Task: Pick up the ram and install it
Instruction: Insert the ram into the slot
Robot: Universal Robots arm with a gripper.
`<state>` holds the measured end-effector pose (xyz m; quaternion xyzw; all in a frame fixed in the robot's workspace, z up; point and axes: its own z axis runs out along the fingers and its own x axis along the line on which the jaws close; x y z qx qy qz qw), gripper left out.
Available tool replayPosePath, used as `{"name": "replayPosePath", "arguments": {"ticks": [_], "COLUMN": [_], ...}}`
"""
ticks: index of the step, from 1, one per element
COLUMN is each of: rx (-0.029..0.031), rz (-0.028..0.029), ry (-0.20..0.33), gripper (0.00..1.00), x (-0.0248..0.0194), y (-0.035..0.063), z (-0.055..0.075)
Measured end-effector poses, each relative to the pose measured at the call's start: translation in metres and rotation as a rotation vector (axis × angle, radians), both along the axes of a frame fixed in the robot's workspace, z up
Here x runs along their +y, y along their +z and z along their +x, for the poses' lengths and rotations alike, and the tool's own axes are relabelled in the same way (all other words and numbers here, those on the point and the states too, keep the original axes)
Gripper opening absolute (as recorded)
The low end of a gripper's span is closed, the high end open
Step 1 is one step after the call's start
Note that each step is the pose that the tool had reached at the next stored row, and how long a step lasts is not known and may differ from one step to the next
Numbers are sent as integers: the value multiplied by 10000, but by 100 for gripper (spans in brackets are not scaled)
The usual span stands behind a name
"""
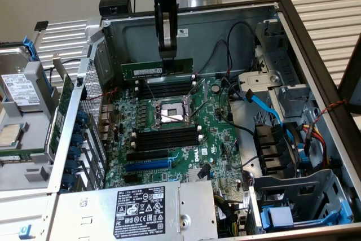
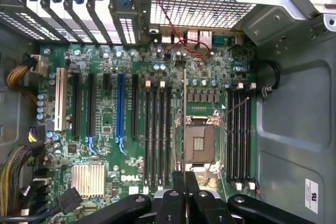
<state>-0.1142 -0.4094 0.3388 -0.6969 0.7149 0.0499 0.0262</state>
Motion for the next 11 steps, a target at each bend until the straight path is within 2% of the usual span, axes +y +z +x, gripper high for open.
{"name": "replayPosePath", "arguments": {"ticks": [11], "rx": [-16], "rz": [0], "ry": [-13], "gripper": [13], "x": [-13], "y": [-199], "z": [0]}}
